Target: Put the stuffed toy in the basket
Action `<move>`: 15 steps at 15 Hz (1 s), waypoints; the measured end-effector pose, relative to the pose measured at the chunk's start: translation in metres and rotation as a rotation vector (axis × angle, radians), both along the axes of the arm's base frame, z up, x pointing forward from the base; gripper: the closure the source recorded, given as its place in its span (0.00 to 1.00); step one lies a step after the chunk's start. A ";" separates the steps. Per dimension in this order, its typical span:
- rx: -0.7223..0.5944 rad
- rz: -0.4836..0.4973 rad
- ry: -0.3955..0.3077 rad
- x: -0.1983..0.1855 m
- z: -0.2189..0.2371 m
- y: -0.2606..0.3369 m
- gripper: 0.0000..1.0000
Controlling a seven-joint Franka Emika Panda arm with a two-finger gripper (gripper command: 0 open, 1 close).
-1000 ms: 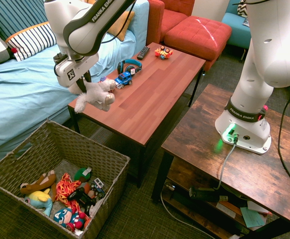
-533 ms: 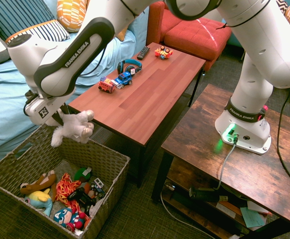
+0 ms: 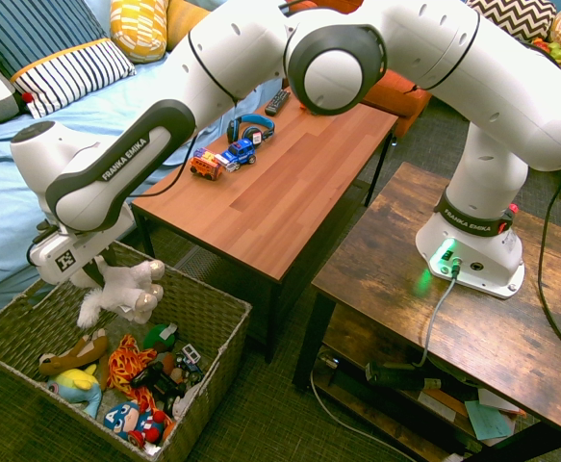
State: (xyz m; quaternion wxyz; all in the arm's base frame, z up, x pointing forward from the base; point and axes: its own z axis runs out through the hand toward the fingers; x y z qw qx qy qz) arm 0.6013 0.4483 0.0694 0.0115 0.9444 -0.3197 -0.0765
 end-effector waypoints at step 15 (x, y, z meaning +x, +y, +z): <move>0.055 0.031 0.052 0.020 -0.011 0.006 0.00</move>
